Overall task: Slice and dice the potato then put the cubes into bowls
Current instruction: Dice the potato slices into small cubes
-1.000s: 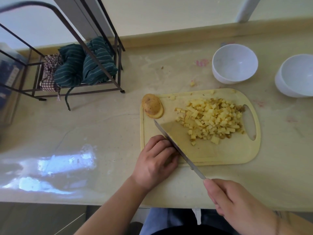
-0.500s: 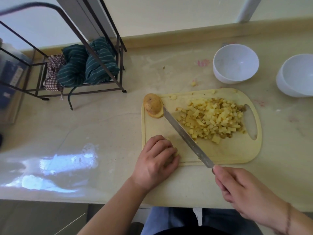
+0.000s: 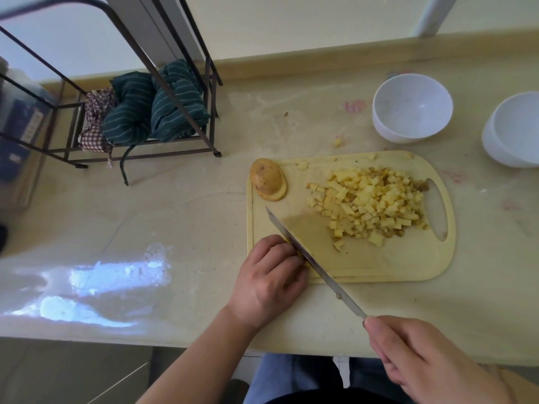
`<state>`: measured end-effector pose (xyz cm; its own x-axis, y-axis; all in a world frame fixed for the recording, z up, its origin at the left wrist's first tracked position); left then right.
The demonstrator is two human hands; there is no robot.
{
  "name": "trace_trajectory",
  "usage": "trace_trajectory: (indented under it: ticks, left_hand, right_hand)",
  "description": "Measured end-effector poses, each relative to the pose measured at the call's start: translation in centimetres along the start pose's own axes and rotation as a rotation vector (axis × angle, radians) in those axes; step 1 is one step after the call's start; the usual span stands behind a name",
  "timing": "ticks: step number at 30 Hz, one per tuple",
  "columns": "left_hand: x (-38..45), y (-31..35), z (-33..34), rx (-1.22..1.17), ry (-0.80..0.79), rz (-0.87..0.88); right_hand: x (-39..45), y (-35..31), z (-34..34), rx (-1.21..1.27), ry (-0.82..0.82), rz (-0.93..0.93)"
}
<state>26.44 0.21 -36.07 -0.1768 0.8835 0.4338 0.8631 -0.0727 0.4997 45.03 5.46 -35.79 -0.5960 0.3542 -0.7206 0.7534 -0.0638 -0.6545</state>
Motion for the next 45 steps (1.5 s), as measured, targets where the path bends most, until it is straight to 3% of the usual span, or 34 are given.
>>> trace_trajectory:
  ticks: [15,29,38,45]
  left_hand:
    - [0.3,0.2,-0.2,-0.012,-0.002,0.005]
    - [-0.1,0.3,-0.7,-0.012,0.014,0.011]
    - [-1.0,-0.4,-1.0,-0.003,0.014,-0.04]
    - [-1.1,-0.6,-0.9,-0.012,0.007,-0.042]
  right_hand:
    - [2.6,-1.7,0.5,-0.047,0.067,-0.08]
    - [1.3,-1.6,-1.3,0.15,-0.034,0.007]
    - [0.7,-2.2,0.0,-0.082,0.004,-0.088]
    - [0.9,-0.7,0.3,-0.063,0.013,-0.053]
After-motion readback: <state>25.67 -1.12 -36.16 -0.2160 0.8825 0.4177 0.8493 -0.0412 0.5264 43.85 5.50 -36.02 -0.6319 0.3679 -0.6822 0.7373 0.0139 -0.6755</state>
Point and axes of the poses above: each hand's wrist, its own x-axis towards the middle knuckle, its own z-axis out of the palm, y = z × x, the point moved 9 cm from there along x, towards the middle knuckle, and after that the axes turned 2 degrees about -y, right-handed, at the moved point
